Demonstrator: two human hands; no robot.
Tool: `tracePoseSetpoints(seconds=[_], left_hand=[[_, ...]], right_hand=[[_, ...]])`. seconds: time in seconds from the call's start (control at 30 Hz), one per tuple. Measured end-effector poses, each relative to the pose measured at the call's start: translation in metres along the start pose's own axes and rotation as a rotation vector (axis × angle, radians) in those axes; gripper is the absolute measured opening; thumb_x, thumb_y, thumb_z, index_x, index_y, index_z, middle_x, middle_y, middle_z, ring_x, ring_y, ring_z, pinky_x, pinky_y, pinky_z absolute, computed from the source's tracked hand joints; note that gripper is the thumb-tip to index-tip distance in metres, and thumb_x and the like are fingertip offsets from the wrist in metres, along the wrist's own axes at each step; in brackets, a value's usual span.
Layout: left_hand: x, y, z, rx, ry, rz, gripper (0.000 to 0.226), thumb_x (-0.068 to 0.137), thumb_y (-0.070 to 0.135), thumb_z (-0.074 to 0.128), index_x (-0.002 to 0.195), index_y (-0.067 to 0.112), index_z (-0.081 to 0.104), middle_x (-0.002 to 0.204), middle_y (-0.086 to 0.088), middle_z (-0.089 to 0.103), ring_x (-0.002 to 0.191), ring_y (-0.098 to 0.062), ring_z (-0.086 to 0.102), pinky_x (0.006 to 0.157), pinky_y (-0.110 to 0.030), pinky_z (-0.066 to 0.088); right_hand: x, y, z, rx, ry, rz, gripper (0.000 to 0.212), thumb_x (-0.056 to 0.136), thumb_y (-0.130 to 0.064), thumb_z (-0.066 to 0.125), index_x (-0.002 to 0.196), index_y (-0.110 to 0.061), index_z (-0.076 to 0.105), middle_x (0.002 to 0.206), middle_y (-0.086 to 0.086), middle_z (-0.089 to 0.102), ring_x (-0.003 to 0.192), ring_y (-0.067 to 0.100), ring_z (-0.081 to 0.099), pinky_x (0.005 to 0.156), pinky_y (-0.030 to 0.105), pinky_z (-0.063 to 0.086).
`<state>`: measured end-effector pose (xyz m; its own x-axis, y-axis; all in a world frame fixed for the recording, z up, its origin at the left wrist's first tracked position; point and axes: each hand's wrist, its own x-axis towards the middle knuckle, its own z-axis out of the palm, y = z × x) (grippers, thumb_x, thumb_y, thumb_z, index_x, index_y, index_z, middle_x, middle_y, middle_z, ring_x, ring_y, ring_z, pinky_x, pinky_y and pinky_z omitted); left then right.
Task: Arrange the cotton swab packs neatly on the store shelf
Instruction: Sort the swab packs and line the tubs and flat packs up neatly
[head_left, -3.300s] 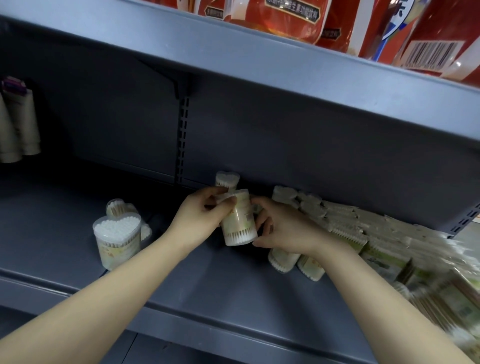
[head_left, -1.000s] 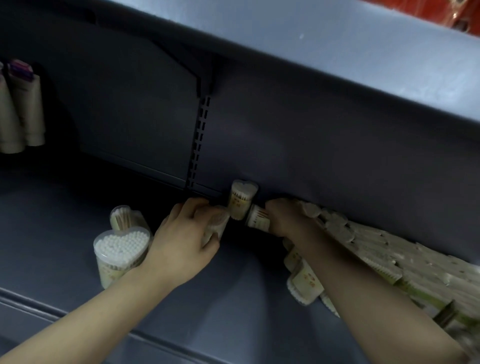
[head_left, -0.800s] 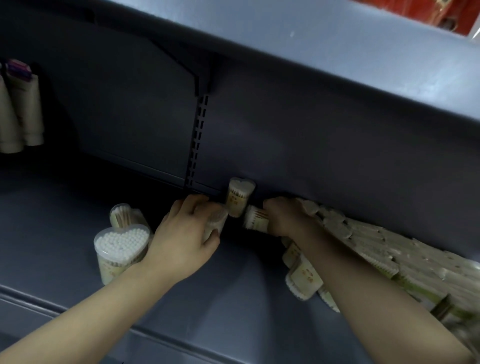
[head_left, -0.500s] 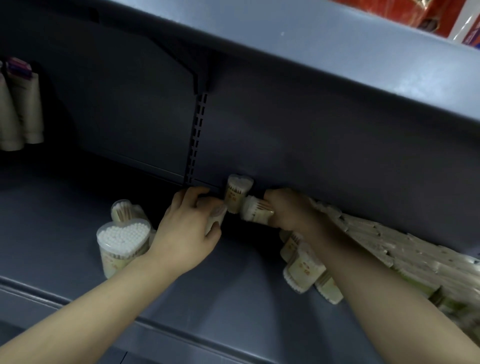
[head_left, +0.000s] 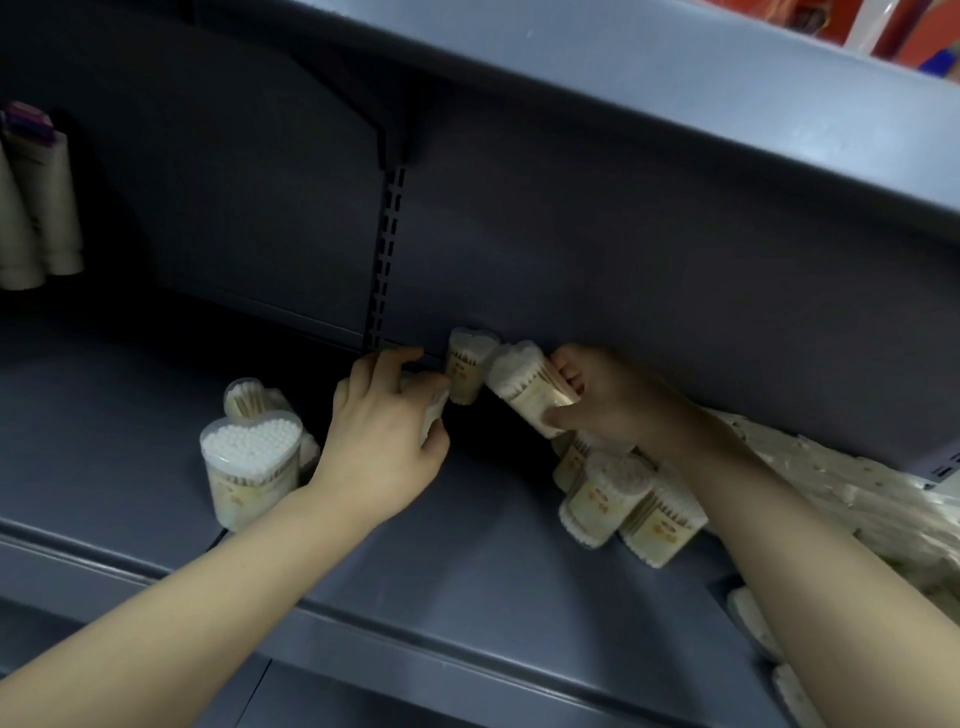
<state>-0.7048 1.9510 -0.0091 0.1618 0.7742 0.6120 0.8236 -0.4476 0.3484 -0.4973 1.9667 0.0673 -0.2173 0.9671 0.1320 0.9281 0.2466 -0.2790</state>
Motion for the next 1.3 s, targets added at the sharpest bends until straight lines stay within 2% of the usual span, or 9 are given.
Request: tracePoseSetpoints(seconds=[0.13,0.23,0.43,0.57,0.7,0.87,0.97,1.1,1.3], left_hand=[[0.0,0.008,0.001,0.026,0.03,0.038,0.039,0.064,0.022,0.053,0.096,0.012,0.071,0.105,-0.013,0.063,0.085,-0.04,0.058,0.069,-0.038,0.041],[0.0,0.014,0.001,0.025,0.047,0.069,0.045,0.067,0.03,0.042,0.1,0.014,0.069,0.103,-0.009,0.064,0.083,-0.038,0.058,0.069,-0.034,0.034],[0.001,0.022,0.005,-0.028,0.018,0.099,0.053,0.069,0.022,0.058,0.121,0.01,0.058,0.095,-0.009,0.065,0.082,-0.037,0.058,0.068,-0.036,0.038],[0.002,0.025,0.003,-0.279,-0.061,0.052,0.054,0.088,0.035,0.026,0.127,0.011,0.055,0.11,-0.009,0.066,0.097,-0.035,0.056,0.089,-0.048,0.043],[0.004,0.03,-0.001,-0.521,-0.046,-0.011,0.056,0.089,0.048,0.025,0.12,0.015,0.059,0.104,-0.002,0.067,0.098,-0.018,0.059,0.091,-0.037,0.044],[0.012,0.036,-0.008,-0.611,-0.039,-0.135,0.031,0.094,0.033,0.047,0.116,0.015,0.06,0.09,0.017,0.06,0.077,0.006,0.055,0.068,-0.002,0.037],[0.018,0.032,-0.009,-0.641,-0.061,-0.201,0.027,0.089,0.039,0.053,0.105,0.02,0.061,0.08,0.02,0.056,0.062,0.008,0.052,0.056,-0.005,0.038],[0.025,0.026,-0.01,-0.627,-0.093,-0.244,0.021,0.088,0.042,0.053,0.094,0.024,0.061,0.079,0.021,0.057,0.074,0.008,0.053,0.06,0.002,0.037],[0.03,0.028,-0.015,-0.59,-0.162,-0.278,0.029,0.091,0.042,0.05,0.076,0.021,0.062,0.072,0.014,0.058,0.069,0.003,0.054,0.058,-0.003,0.039]], right_hand=[[-0.007,0.001,-0.004,0.222,-0.076,0.083,0.035,0.07,-0.014,0.077,0.1,-0.007,0.06,0.098,0.006,0.067,0.092,0.018,0.063,0.087,0.041,0.052],[-0.015,0.0,-0.006,0.391,-0.139,0.11,0.038,0.074,-0.008,0.075,0.107,-0.008,0.057,0.102,0.003,0.065,0.096,0.017,0.062,0.085,0.03,0.051],[-0.03,0.003,-0.005,0.573,-0.246,0.108,0.04,0.077,-0.006,0.071,0.112,-0.018,0.054,0.112,0.0,0.064,0.103,0.007,0.061,0.087,0.022,0.05],[-0.035,0.003,-0.002,0.673,-0.285,0.085,0.037,0.079,-0.001,0.068,0.111,-0.014,0.055,0.114,0.011,0.064,0.104,0.017,0.062,0.091,0.032,0.049],[-0.037,0.003,0.0,0.719,-0.304,0.073,0.042,0.081,0.002,0.064,0.12,-0.006,0.051,0.116,0.015,0.063,0.107,0.022,0.061,0.092,0.033,0.049],[-0.033,0.002,0.001,0.756,-0.298,0.047,0.042,0.083,0.001,0.061,0.123,-0.005,0.051,0.118,0.016,0.062,0.11,0.024,0.06,0.094,0.033,0.048],[-0.032,0.001,-0.001,0.749,-0.302,0.008,0.039,0.084,-0.001,0.061,0.121,-0.012,0.053,0.118,0.01,0.063,0.108,0.017,0.06,0.091,0.024,0.049],[-0.032,0.001,-0.002,0.642,-0.323,-0.032,0.053,0.079,0.006,0.065,0.125,-0.016,0.049,0.118,0.007,0.062,0.109,0.014,0.059,0.091,0.021,0.048],[-0.034,-0.003,0.0,0.541,-0.374,-0.046,0.06,0.077,0.01,0.065,0.125,-0.018,0.045,0.1,-0.006,0.06,0.084,-0.009,0.058,0.076,0.009,0.046]])
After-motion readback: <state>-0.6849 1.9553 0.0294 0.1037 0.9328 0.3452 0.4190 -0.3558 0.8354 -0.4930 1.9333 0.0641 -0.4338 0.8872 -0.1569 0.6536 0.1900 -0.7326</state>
